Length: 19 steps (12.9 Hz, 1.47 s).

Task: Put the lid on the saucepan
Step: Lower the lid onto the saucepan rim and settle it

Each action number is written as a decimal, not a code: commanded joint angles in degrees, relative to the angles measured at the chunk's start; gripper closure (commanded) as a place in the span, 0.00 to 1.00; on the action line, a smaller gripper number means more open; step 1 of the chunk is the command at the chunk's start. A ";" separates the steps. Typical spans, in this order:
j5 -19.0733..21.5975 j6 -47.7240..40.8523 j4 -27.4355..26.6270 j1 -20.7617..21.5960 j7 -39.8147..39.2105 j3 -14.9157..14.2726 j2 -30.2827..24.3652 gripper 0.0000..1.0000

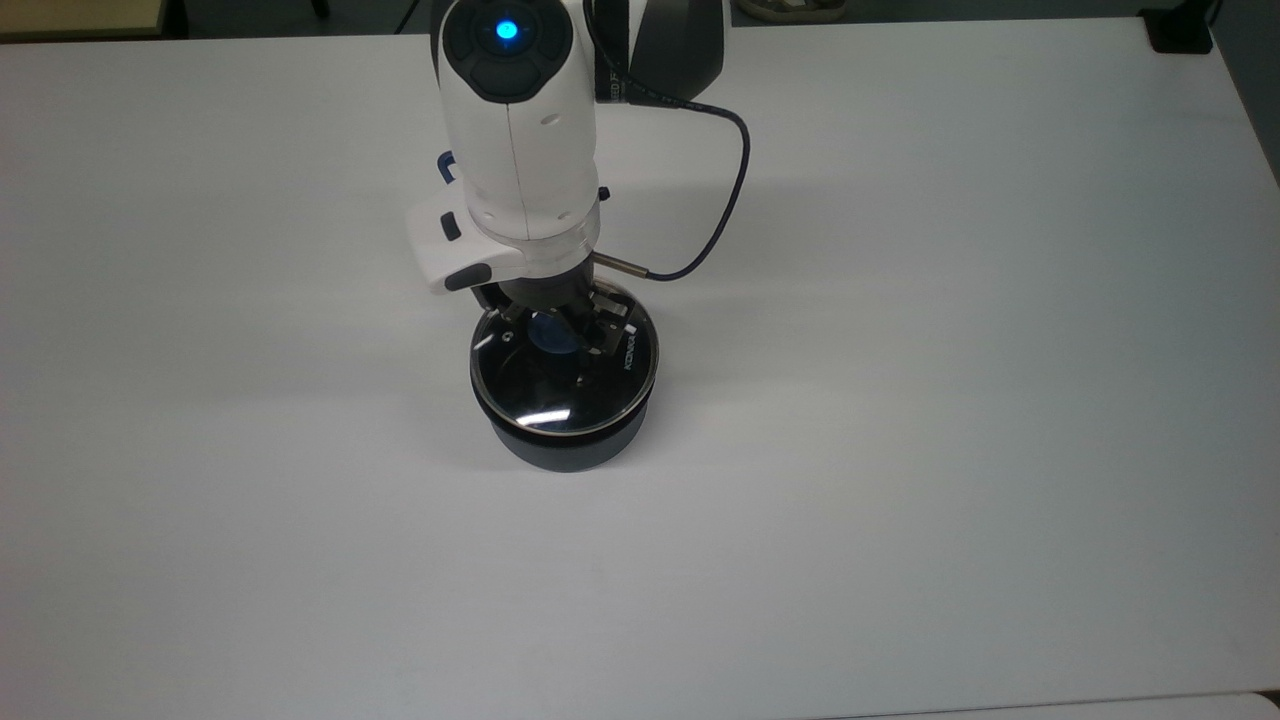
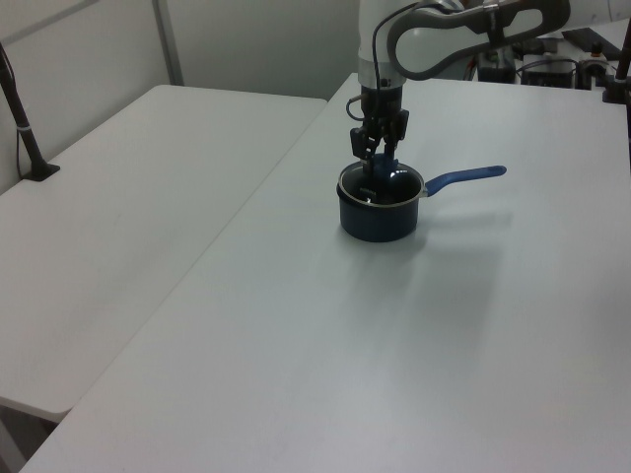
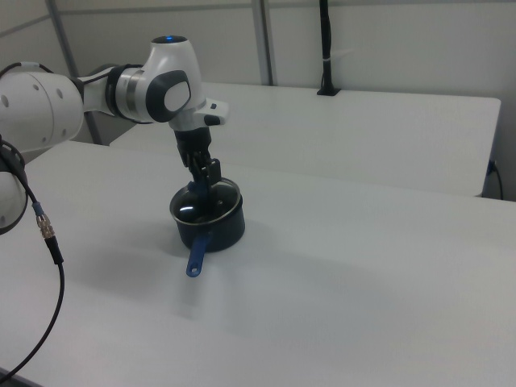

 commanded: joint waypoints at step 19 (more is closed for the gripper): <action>0.48 -4.24 -0.19 2.02 -0.56 -1.15 2.00 0.51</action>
